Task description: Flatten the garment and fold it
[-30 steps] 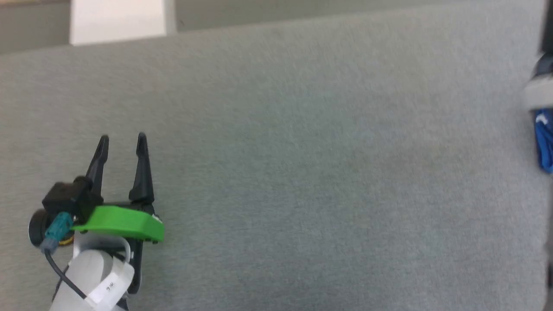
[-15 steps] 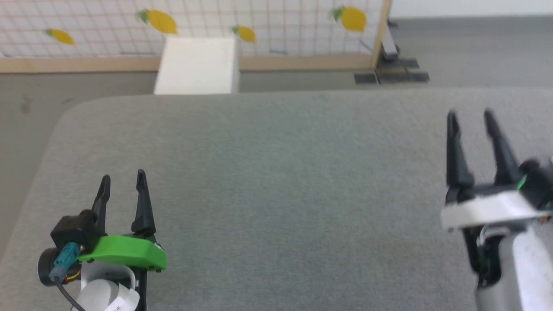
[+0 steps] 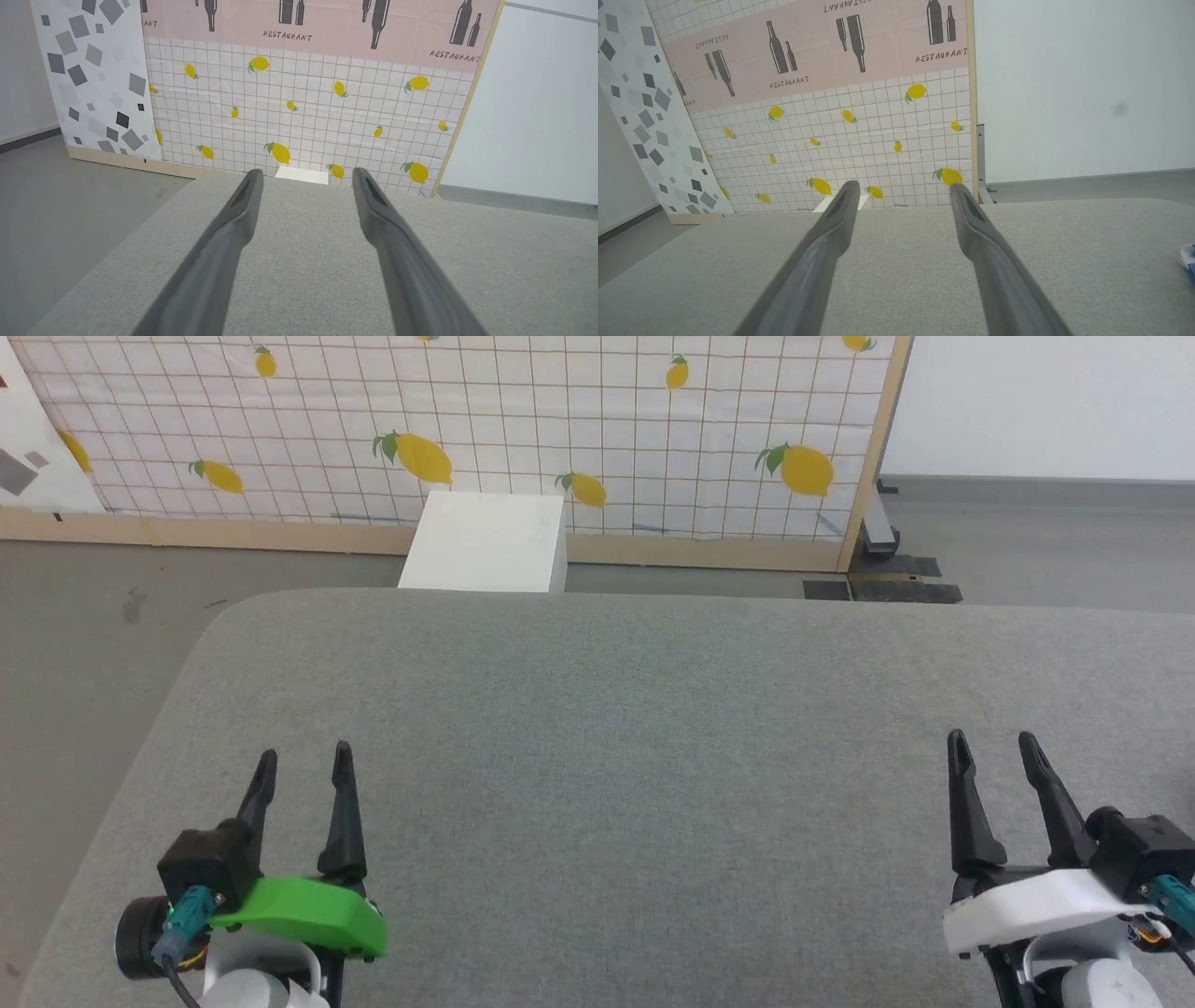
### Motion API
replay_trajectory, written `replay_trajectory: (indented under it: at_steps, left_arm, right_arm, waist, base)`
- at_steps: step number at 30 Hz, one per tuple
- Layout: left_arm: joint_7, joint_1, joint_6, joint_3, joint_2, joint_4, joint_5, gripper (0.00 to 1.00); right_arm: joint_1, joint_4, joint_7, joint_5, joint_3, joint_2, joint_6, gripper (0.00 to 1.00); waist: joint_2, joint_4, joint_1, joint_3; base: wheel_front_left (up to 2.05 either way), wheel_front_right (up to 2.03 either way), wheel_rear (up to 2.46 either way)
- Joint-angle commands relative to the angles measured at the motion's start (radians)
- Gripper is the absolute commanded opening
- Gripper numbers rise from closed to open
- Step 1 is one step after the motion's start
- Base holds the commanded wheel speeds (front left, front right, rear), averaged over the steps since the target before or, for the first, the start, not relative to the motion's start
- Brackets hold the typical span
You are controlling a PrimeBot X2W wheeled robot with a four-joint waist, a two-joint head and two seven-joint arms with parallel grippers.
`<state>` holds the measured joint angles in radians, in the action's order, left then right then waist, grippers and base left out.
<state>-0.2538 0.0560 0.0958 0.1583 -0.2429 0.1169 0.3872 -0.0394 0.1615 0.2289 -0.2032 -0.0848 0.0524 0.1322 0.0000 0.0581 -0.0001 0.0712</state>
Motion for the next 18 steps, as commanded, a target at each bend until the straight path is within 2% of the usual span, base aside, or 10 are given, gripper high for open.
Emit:
replay_trajectory:
  at_steps: [1, 18]
  left_arm:
    - [-0.005, -0.019, -0.007, 0.006, 0.003, 0.009, -0.016, 1.0]
    - [0.054, -0.018, -0.018, 0.052, -0.008, 0.056, -0.015, 1.0]
  right_arm:
    - [0.018, 0.004, -0.005, 0.008, -0.003, -0.002, -0.002, 1.0]
    - [0.053, 0.008, -0.027, 0.008, -0.002, -0.002, -0.002, 1.0]
  waist:
    - [0.0, -0.005, 0.0001, 0.003]
    - [0.0, -0.012, 0.0001, -0.011]
  base:
    - [0.0, 0.0, 0.0]
    - [0.0, 0.0, 0.0]
